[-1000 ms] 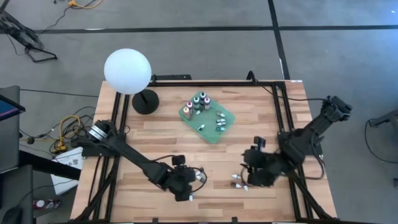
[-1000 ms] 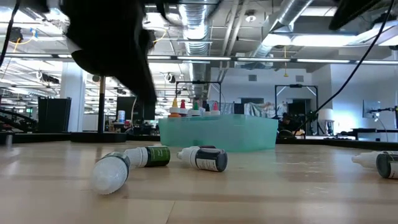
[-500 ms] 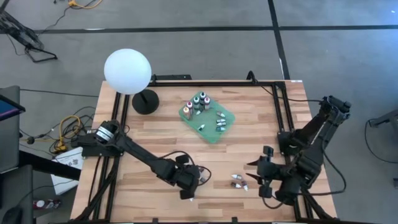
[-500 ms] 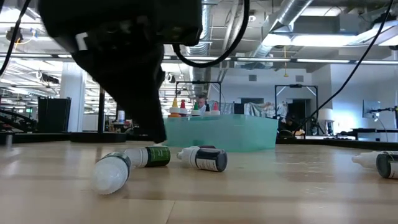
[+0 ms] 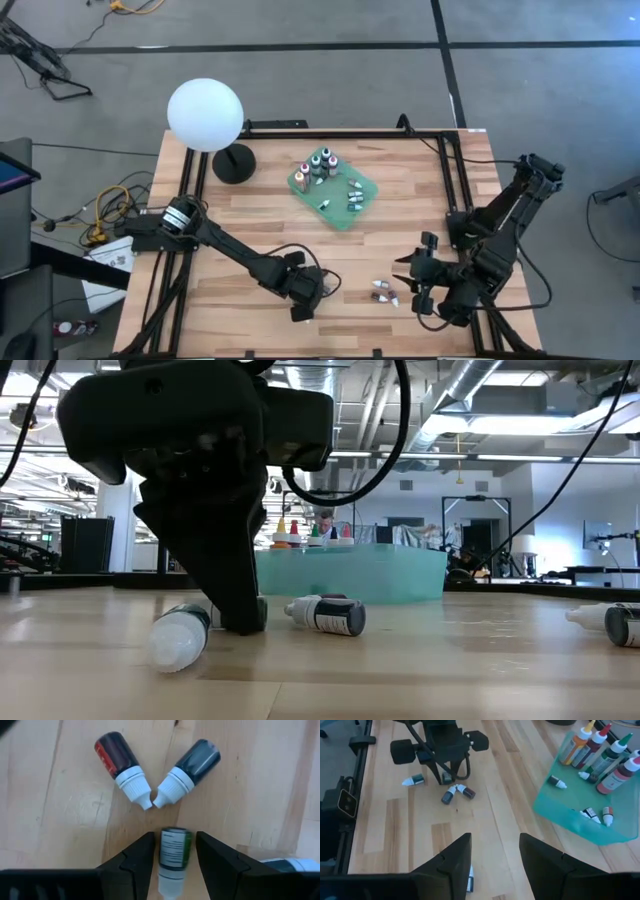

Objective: Pick & Place food coloring
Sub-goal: Put the small green food coloring bottle into the green bin

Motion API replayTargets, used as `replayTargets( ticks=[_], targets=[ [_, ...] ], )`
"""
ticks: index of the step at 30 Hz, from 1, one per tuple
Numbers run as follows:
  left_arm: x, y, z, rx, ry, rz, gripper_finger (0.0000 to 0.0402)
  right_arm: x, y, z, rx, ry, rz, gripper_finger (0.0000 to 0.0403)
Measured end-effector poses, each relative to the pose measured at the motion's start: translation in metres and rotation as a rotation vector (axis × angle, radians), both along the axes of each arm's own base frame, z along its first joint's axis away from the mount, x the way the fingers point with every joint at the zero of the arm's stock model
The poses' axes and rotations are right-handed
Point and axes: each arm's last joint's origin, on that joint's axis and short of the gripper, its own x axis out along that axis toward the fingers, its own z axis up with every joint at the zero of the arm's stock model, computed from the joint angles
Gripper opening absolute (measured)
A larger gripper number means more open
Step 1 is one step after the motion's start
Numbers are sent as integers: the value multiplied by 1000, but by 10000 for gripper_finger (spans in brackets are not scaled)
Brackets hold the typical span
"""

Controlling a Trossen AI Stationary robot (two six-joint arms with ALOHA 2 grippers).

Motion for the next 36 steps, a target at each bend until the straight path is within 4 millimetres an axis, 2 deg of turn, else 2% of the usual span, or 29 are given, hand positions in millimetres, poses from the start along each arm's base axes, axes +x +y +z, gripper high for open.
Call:
replayTargets(
  ticks=[19, 31, 36],
  targets=[
    [-3, 12, 1, -4, 107, -94, 142, 0, 0, 0, 1, 1, 2, 152],
    [-1, 18, 0, -2, 119, -135, 79, 0, 0, 0, -4, 3, 7, 145],
    [-1, 18, 0, -1, 118, -137, 78, 0, 0, 0, -4, 3, 7, 142]
  ],
)
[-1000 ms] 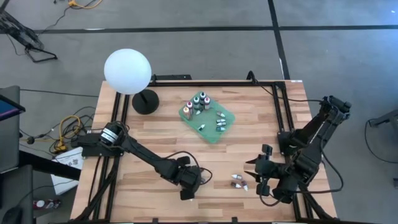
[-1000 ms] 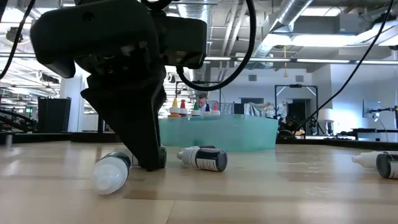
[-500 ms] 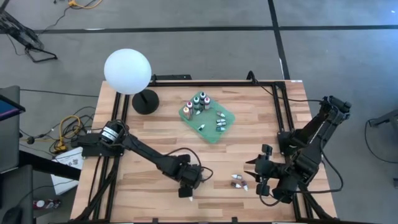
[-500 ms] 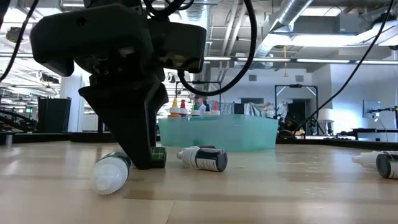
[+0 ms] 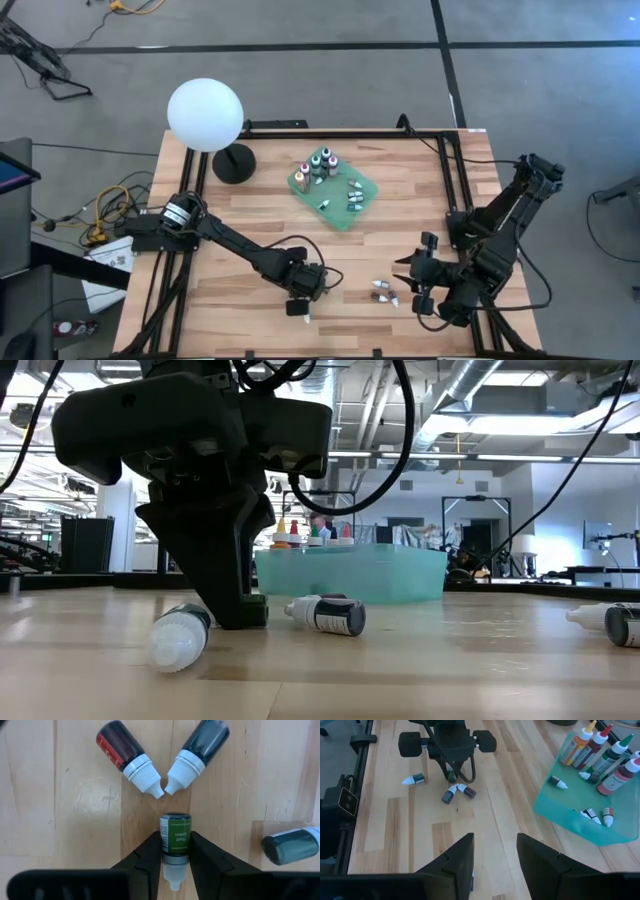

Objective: Pick & Place food coloring
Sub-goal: Put the small green food coloring bottle into the green bin

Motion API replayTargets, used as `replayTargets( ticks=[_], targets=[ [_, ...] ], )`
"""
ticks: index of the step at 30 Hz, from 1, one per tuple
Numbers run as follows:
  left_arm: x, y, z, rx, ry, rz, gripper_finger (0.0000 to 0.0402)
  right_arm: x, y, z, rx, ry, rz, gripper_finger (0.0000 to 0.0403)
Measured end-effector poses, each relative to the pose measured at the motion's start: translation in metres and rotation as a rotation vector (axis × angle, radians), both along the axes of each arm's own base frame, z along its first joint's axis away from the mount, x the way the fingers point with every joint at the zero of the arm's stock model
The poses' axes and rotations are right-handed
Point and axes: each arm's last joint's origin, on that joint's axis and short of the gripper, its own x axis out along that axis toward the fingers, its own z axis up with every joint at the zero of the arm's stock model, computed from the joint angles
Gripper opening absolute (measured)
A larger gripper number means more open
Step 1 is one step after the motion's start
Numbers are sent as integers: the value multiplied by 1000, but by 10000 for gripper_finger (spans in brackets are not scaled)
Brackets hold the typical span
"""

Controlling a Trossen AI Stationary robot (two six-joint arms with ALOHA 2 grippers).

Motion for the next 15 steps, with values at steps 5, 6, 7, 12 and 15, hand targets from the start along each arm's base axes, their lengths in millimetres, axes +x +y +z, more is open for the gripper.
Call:
replayTargets(
  ticks=[5, 6, 7, 12, 15],
  targets=[
    [0, 0, 0, 6, -3, -14, 89, 0, 0, 0, 0, 0, 0, 141],
    [1, 0, 2, 9, -3, -23, 89, 0, 0, 0, 0, 0, 0, 141],
    [2, -1, 4, 12, -1, -33, 88, 0, 0, 0, 0, 0, 0, 141],
    [10, -4, 20, 41, 9, -106, 75, 0, 0, 0, 0, 0, 0, 139],
    [19, -6, 42, 63, -21, -135, 76, 0, 0, 0, 0, 0, 0, 136]
  ],
)
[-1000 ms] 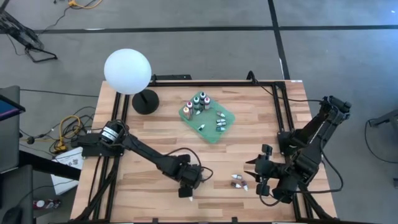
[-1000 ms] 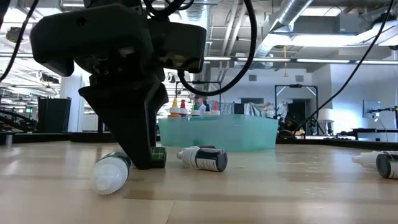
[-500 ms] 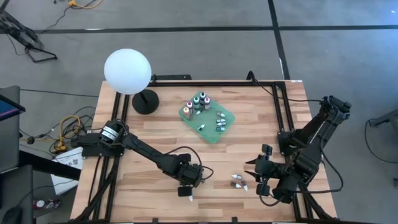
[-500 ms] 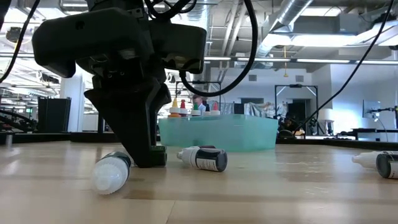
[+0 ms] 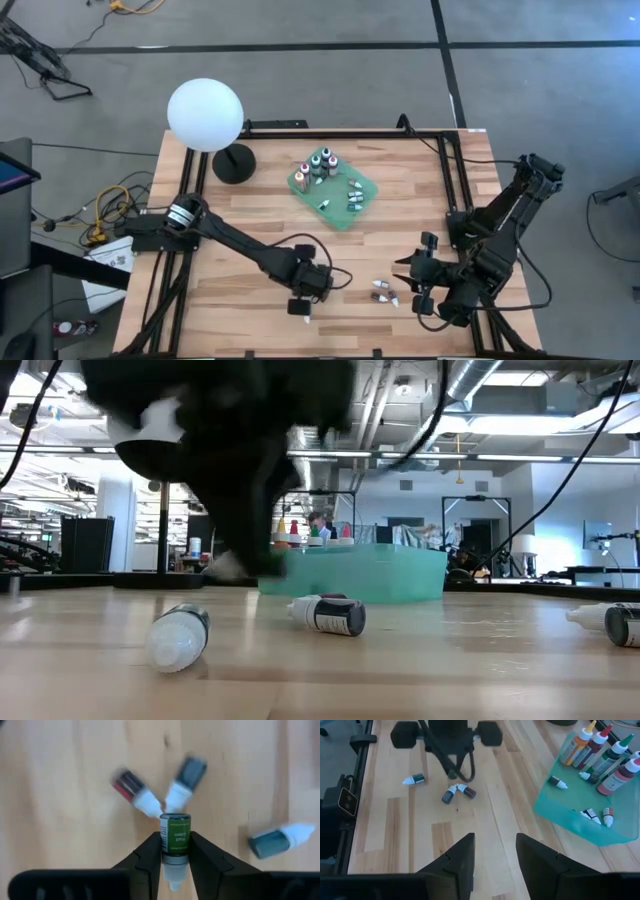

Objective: Pick & Place food coloring
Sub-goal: Put the small green food coloring bottle into the green bin

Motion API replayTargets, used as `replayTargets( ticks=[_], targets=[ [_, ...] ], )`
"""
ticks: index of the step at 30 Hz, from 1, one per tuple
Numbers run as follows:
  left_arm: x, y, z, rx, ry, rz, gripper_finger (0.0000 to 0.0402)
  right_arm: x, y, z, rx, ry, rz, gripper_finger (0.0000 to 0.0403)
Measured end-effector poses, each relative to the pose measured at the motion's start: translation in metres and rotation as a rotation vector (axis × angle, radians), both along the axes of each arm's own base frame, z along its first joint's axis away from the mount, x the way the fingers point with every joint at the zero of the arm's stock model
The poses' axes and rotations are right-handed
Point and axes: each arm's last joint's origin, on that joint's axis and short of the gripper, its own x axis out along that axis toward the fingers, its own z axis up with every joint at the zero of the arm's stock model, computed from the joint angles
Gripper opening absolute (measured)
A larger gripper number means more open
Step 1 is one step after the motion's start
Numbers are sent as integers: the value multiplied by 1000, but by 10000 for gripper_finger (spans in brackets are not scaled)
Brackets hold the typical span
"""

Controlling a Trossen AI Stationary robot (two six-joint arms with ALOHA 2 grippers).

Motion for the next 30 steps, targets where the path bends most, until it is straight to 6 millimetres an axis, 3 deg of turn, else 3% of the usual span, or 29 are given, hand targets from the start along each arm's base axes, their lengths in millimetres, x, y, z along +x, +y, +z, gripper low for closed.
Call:
replayTargets(
  ticks=[7, 13, 24, 30],
  targets=[
    [15, 13, 49, 166, -63, -33, 85, 0, 0, 0, 1, 1, 1, 138],
    [34, 51, 79, 329, -158, 7, 85, 0, 0, 0, 2, 1, 1, 136],
    [62, 157, 83, 400, -242, 220, 86, 0, 0, 0, 1, 3, 3, 136],
    [77, 198, 93, 272, -421, 285, 87, -1, 1, 0, 1, 3, 5, 134]
  ],
)
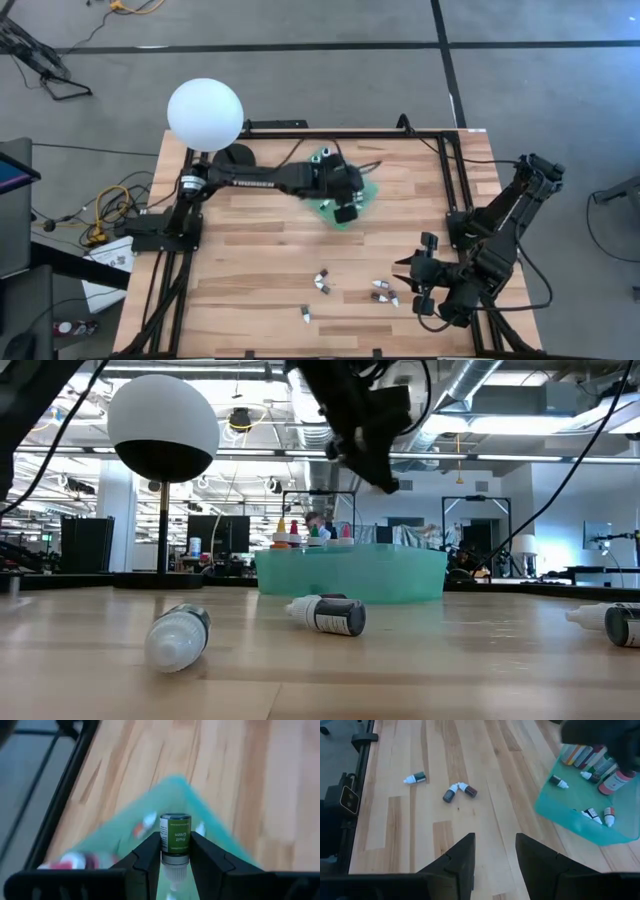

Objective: Pick & Place food coloring
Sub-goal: Put the small green food coloring bottle into the green bin

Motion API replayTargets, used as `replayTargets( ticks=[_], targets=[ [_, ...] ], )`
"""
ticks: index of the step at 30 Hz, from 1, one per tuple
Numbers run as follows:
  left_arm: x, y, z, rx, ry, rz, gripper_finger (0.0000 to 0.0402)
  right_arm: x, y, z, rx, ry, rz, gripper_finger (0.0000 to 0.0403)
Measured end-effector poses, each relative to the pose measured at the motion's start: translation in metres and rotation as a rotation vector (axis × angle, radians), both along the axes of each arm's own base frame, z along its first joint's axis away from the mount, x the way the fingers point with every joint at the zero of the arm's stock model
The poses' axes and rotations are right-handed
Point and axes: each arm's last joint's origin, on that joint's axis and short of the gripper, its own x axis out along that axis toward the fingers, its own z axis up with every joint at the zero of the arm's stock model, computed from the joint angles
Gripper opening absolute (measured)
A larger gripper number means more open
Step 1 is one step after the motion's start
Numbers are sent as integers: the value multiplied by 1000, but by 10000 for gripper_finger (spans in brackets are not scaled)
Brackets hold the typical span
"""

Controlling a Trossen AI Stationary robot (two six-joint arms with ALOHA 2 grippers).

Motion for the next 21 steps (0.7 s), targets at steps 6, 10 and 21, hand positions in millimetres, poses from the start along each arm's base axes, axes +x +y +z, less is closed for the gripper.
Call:
replayTargets(
  ticks=[6, 10, 21],
  targets=[
    [6, 18, 0, -62, -122, -25, 87, 0, 0, 0, 0, 0, 0, 133],
    [5, 22, -9, -74, -109, -35, 87, 0, 0, 0, -1, 0, 0, 134],
    [11, 26, -35, -42, -148, -15, 87, 0, 0, 0, -3, 1, -1, 134]
  ],
)
